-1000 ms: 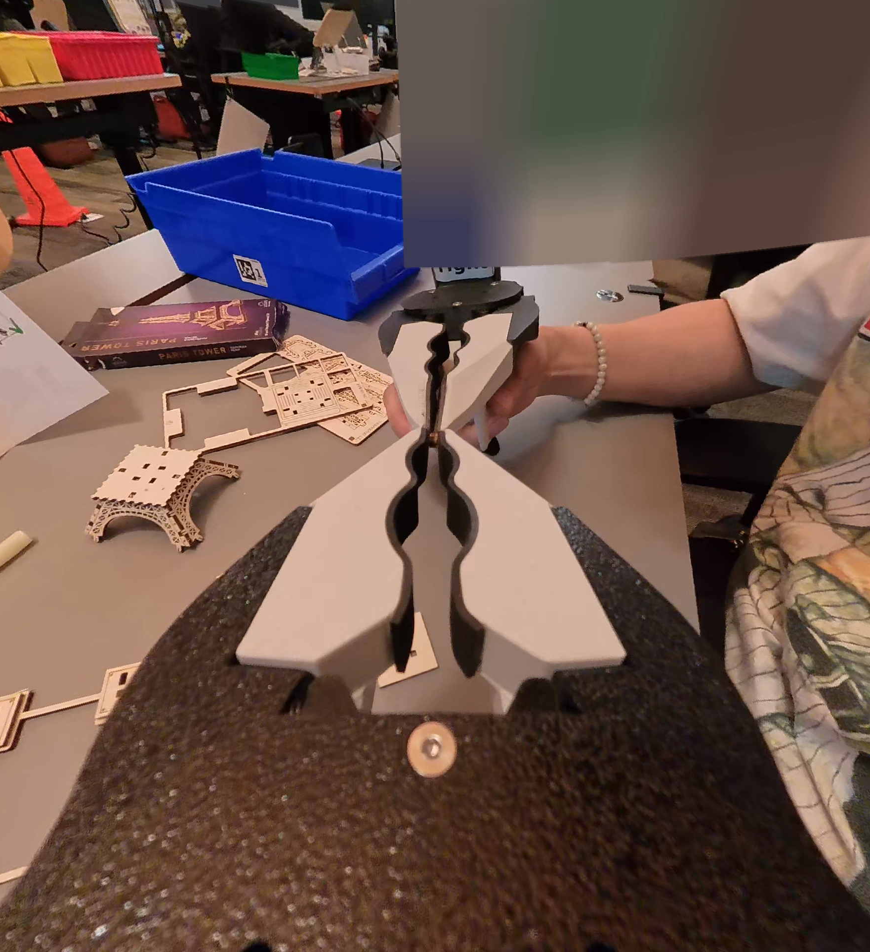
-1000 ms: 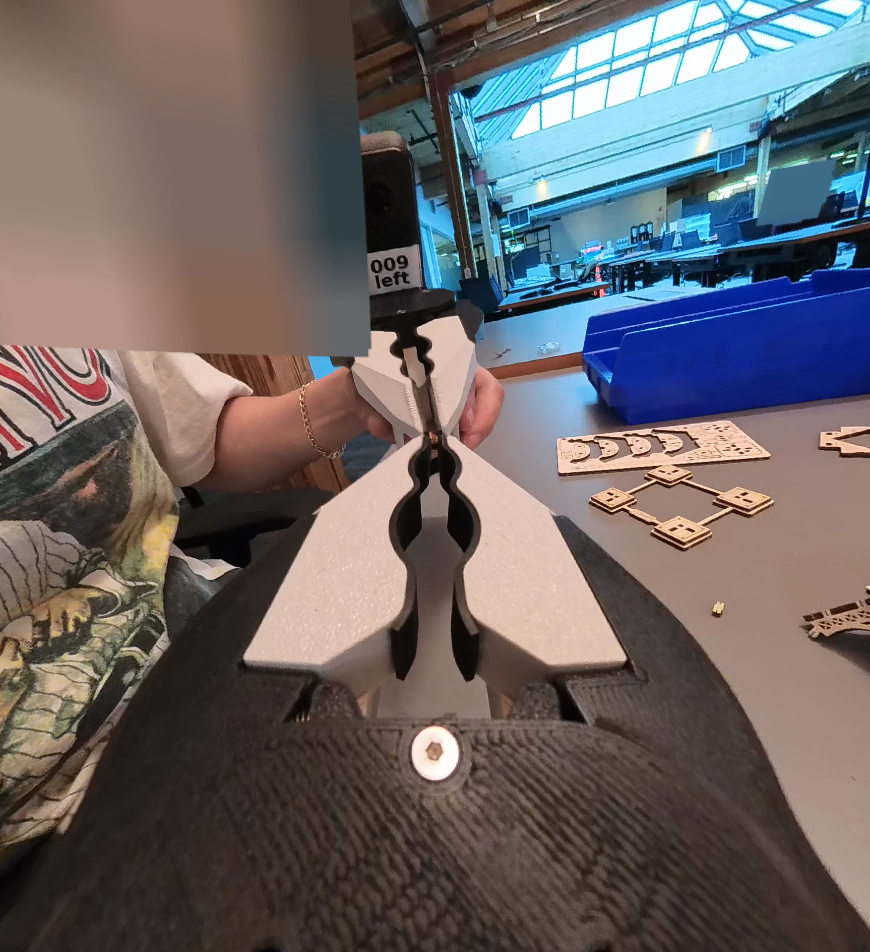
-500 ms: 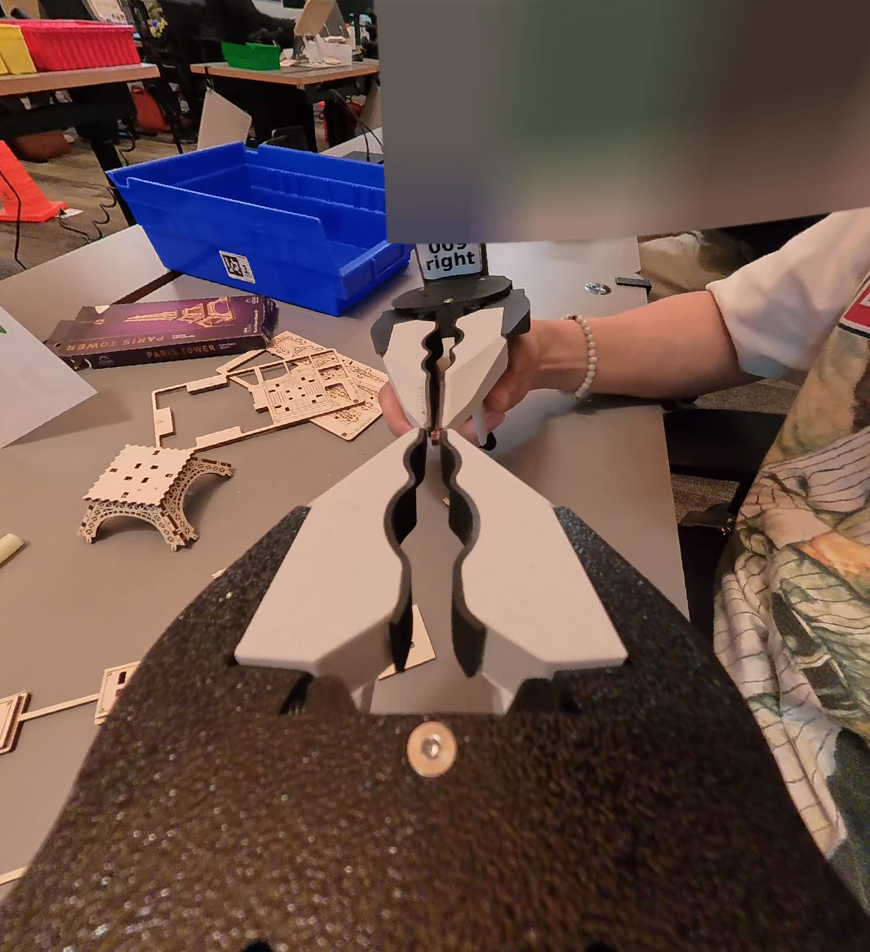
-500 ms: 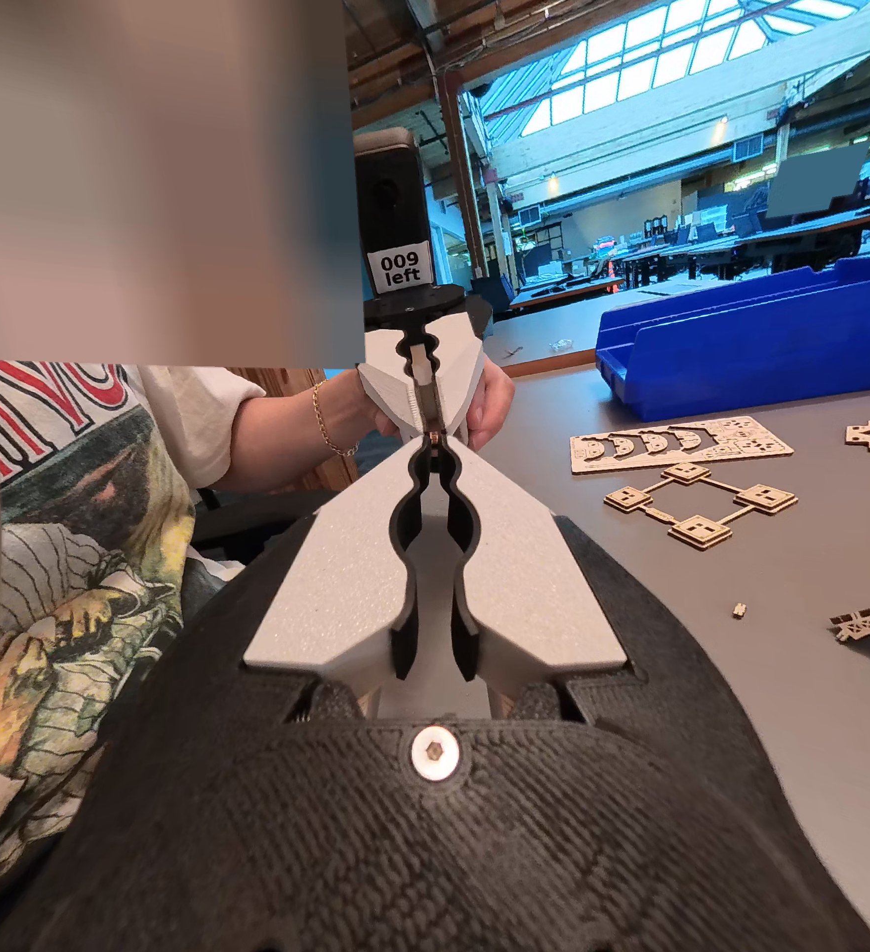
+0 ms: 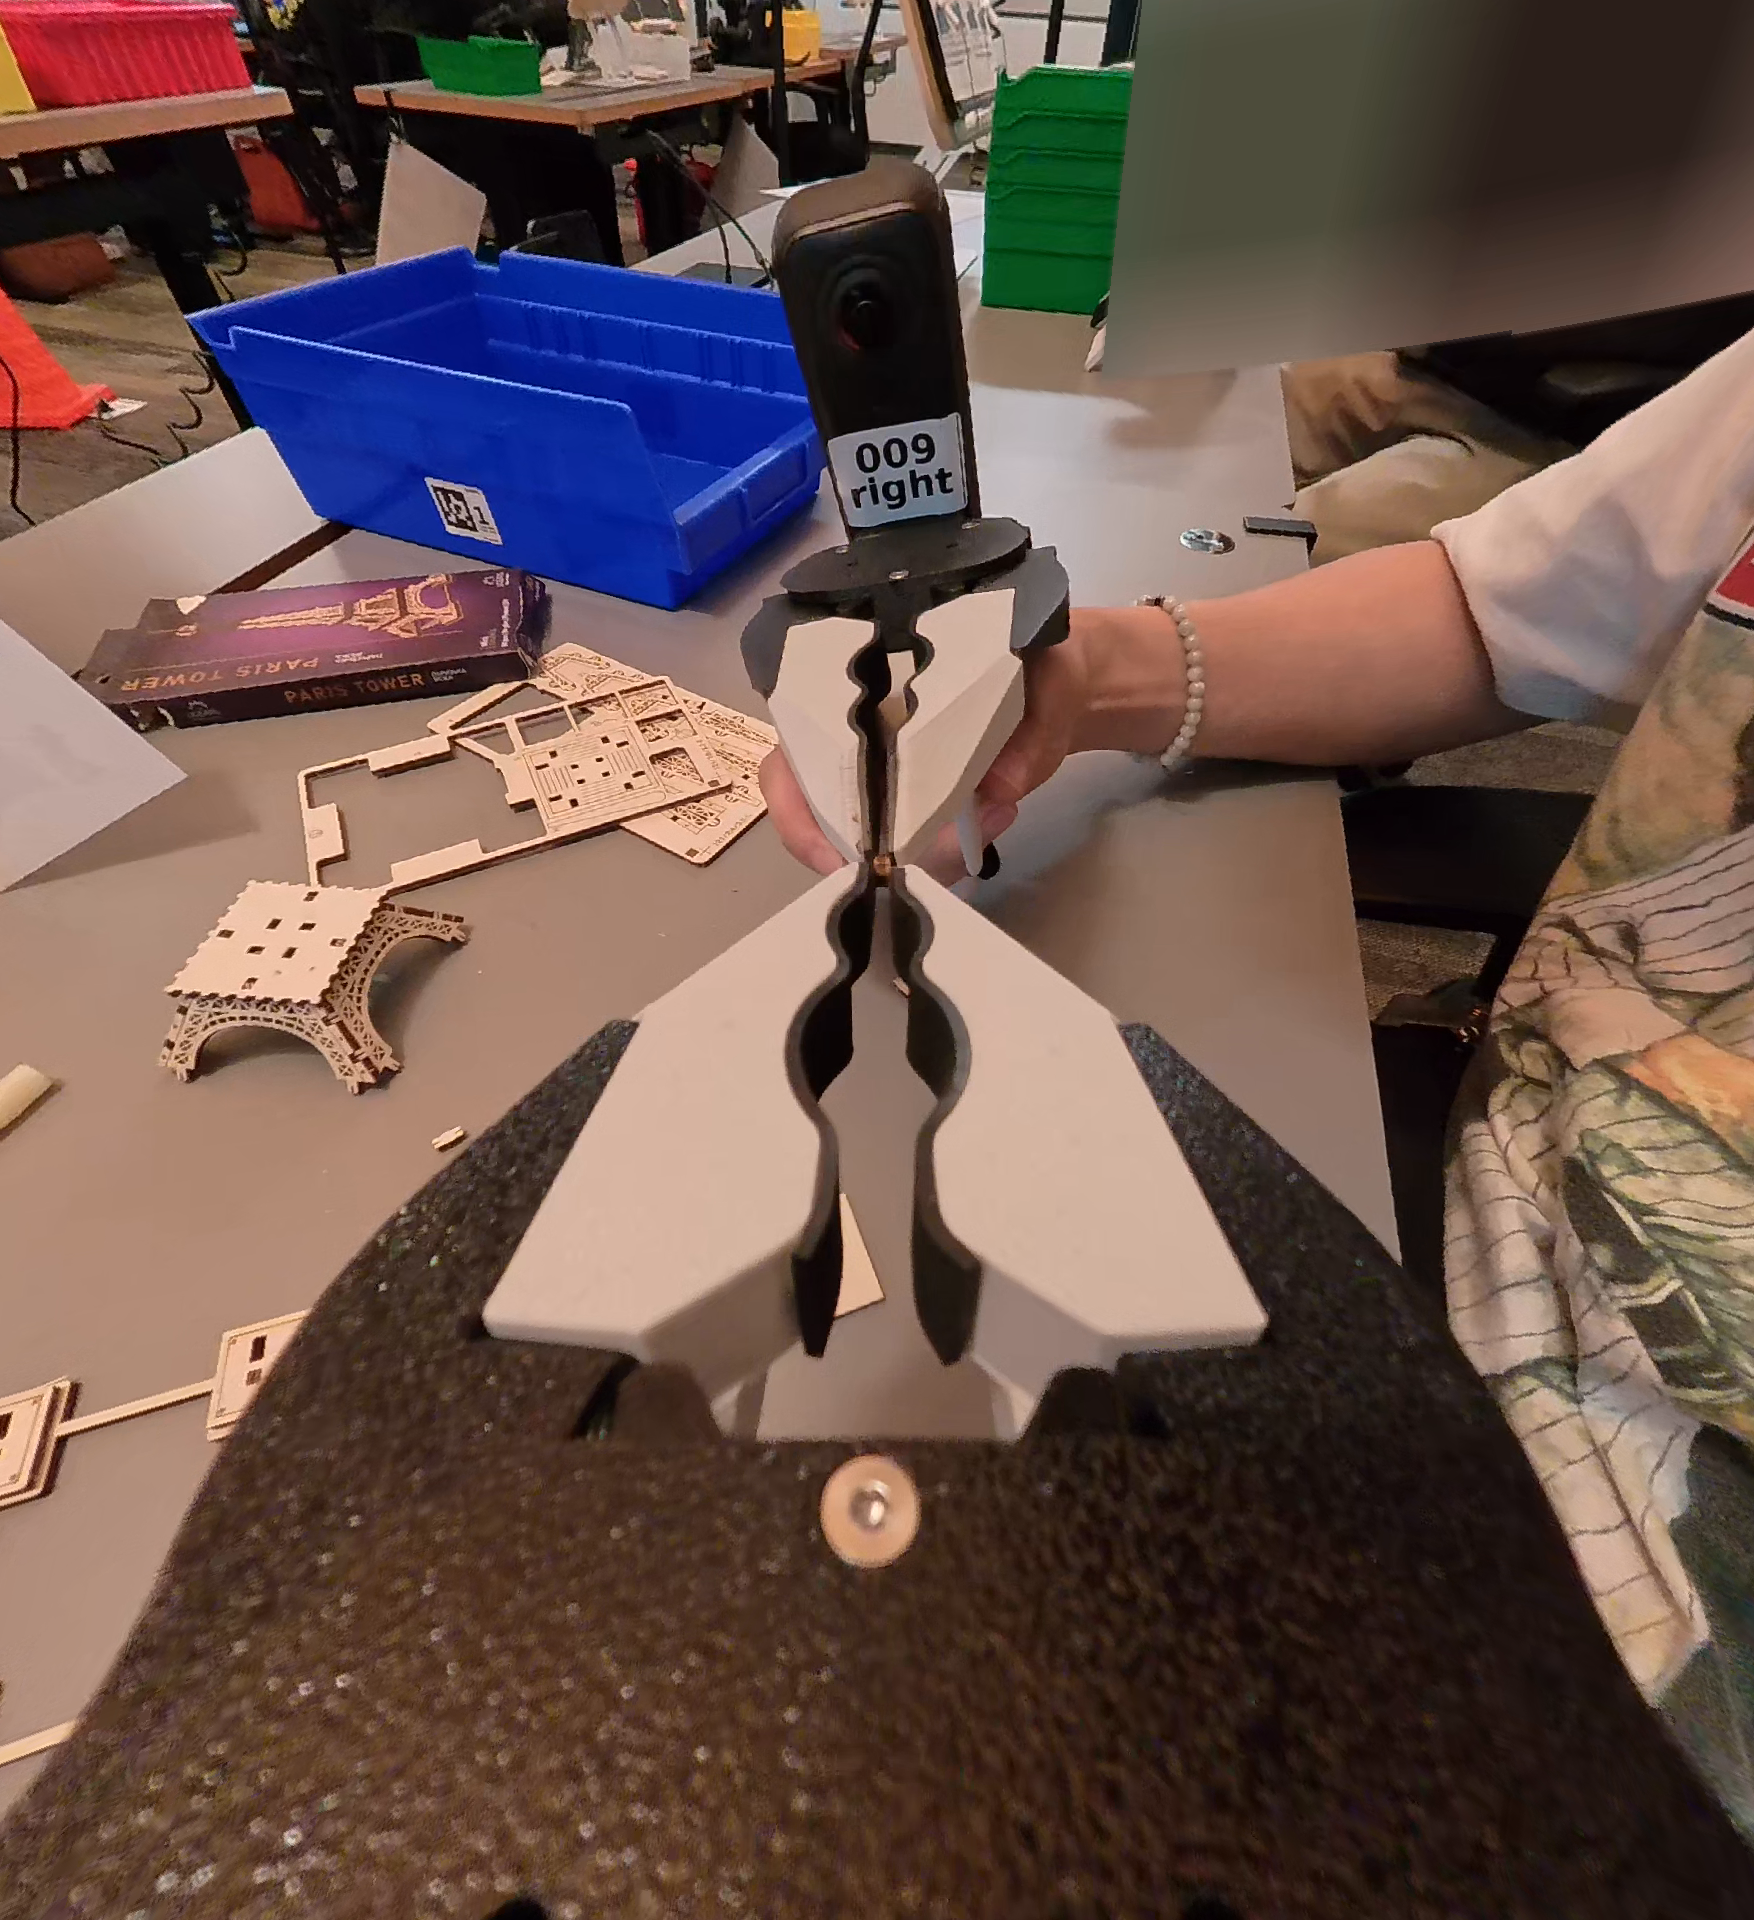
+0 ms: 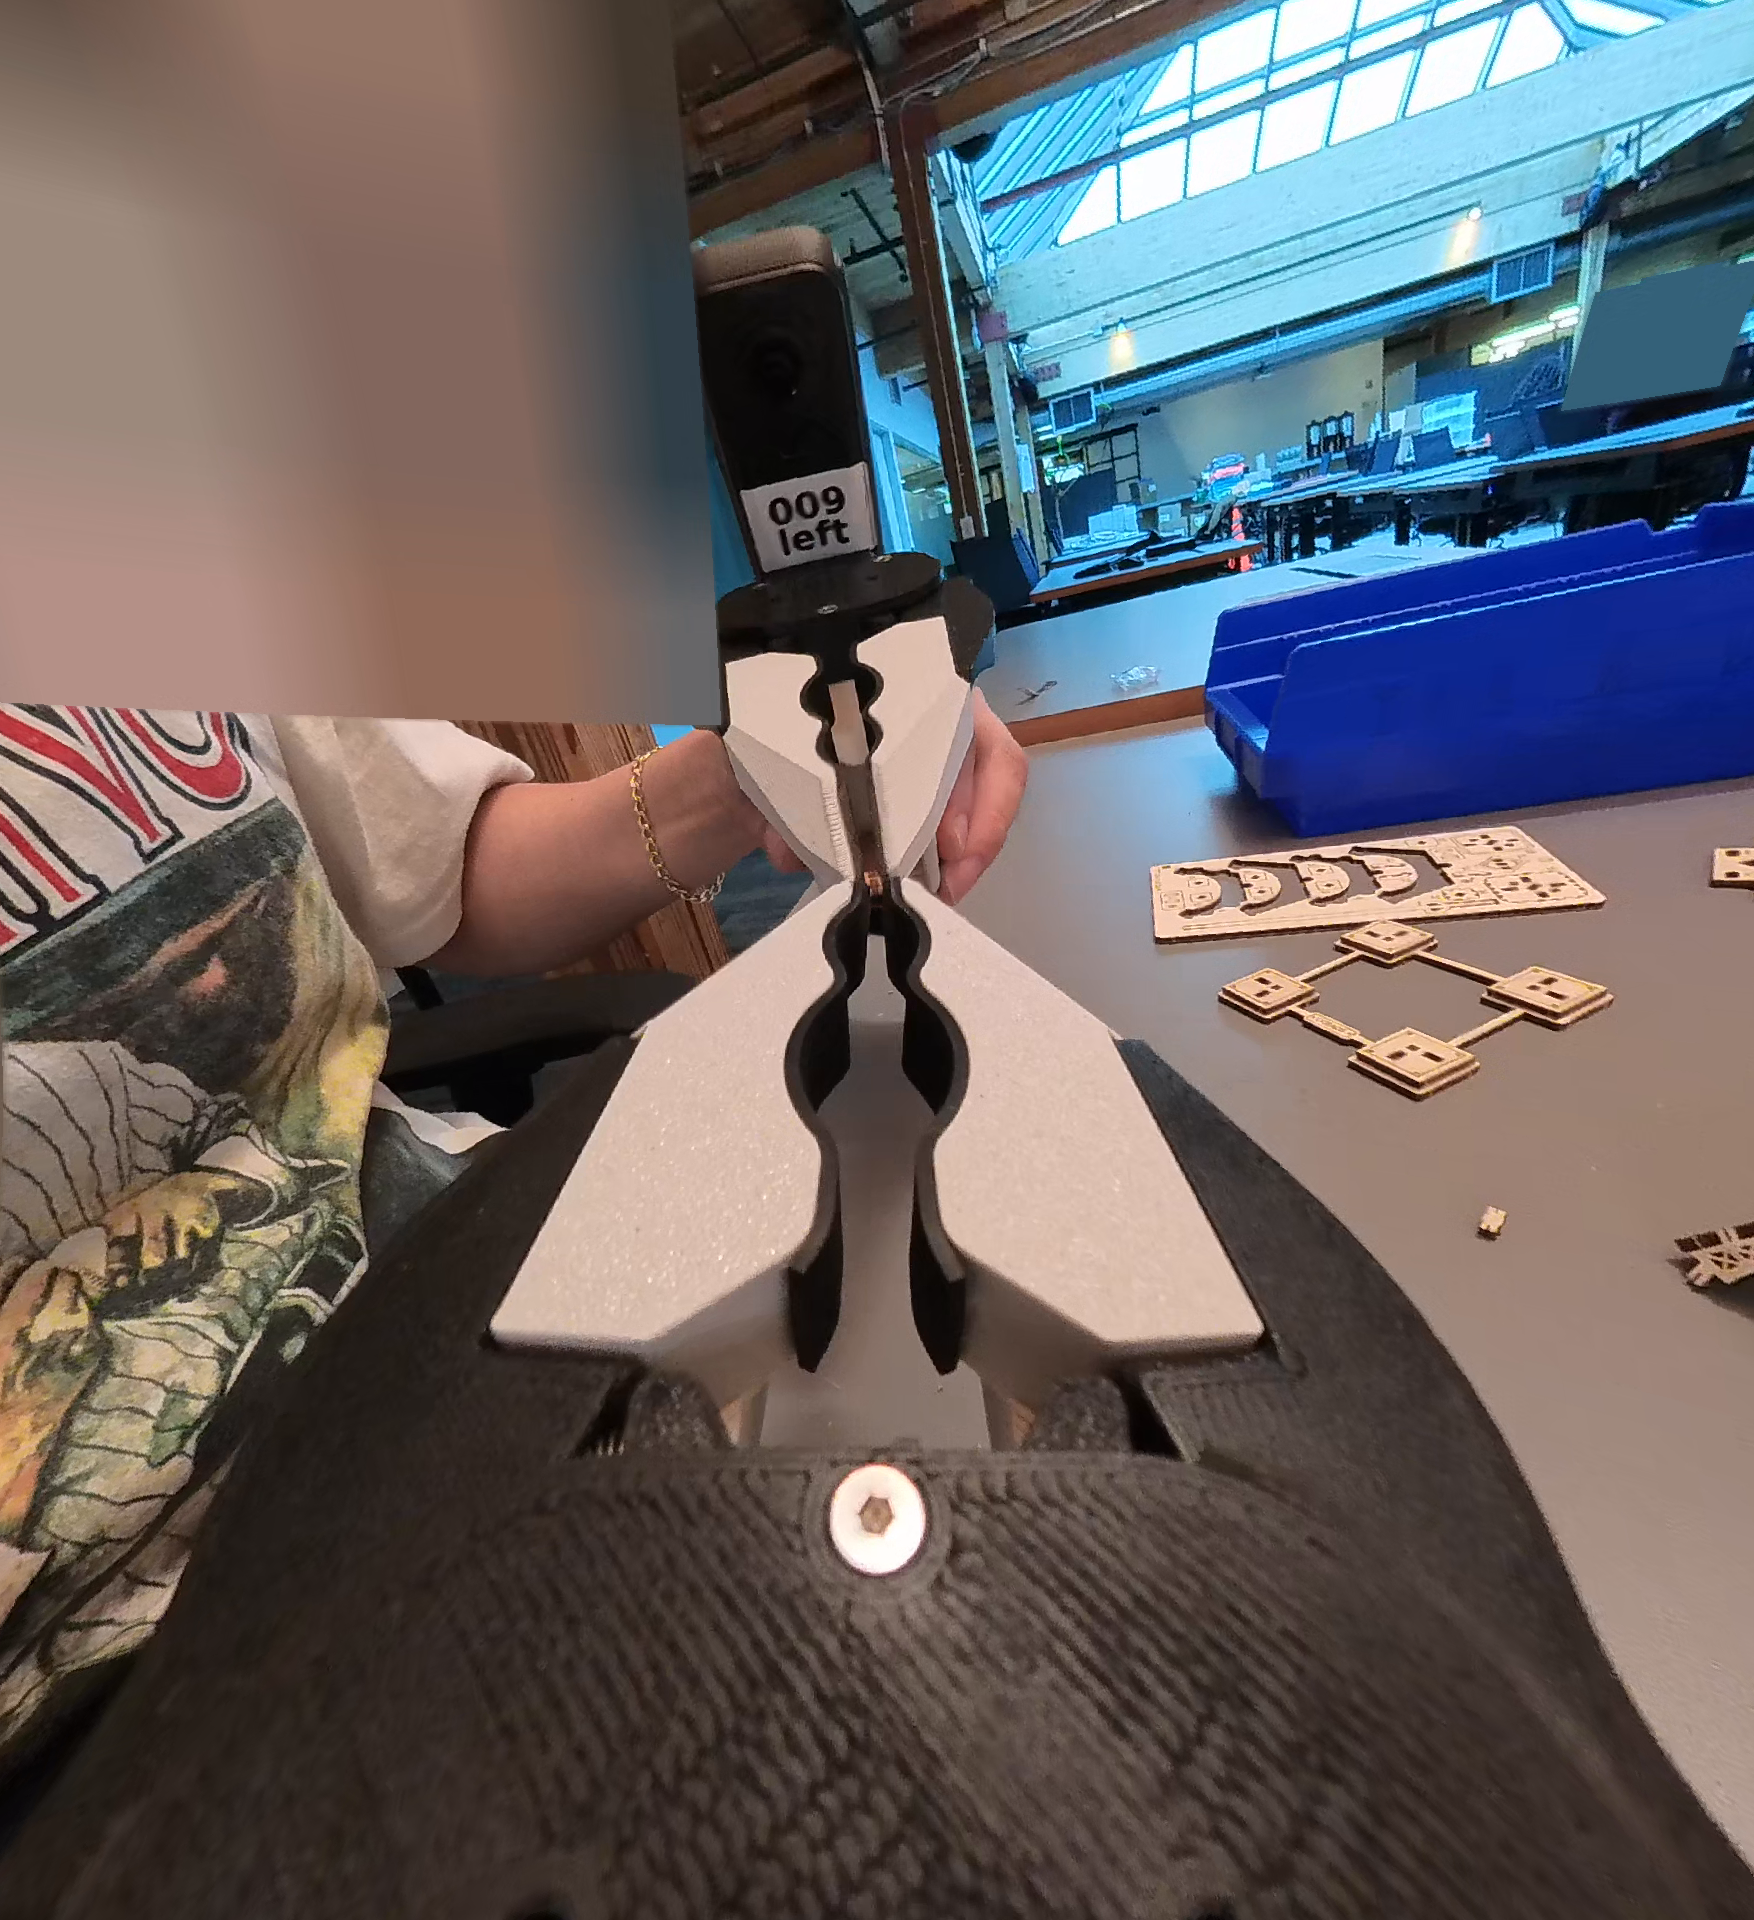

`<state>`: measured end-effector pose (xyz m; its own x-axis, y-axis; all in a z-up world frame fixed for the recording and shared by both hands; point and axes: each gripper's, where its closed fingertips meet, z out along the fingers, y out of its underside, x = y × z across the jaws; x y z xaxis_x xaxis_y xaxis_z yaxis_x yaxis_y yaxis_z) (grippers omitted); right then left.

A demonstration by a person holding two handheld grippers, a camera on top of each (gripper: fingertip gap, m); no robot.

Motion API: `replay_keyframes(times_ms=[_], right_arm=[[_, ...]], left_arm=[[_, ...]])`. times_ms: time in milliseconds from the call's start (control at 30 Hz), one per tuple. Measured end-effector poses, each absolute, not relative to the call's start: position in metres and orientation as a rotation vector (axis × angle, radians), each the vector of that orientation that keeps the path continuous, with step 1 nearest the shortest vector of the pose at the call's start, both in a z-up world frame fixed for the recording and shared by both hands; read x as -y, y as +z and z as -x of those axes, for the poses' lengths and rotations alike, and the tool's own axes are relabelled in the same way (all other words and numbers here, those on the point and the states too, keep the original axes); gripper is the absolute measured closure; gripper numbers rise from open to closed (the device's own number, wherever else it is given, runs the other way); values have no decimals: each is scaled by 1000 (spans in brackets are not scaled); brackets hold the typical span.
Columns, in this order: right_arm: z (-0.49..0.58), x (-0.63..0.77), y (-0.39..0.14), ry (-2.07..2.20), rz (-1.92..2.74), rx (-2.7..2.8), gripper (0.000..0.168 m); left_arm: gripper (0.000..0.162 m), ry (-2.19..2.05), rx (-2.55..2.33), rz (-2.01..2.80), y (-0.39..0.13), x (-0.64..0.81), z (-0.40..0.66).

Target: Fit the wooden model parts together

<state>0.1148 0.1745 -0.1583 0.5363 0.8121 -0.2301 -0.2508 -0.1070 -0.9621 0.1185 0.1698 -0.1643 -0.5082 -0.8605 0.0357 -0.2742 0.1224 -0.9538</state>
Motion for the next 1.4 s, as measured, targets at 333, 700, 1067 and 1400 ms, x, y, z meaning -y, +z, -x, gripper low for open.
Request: replay_keyframes(times_ms=[333,700,1067,1400], right_arm=[[-119,-181,-166,870,1449,542,167],[-123,-200,-250,-306,1594,1260,168],[-115,-207,-272,-564,1532,1483,168],[-116,-208,-276,-630,1540,1537,168]], left_arm=[[162,-1309,-1909,1178,-173,-175,-120],[162,-760,-2232,1742,-242,-213,-90],[162,-640,-2369,1841,-273,-211,-87],[162,-572,-2407,1895,-280,-209,-87]])
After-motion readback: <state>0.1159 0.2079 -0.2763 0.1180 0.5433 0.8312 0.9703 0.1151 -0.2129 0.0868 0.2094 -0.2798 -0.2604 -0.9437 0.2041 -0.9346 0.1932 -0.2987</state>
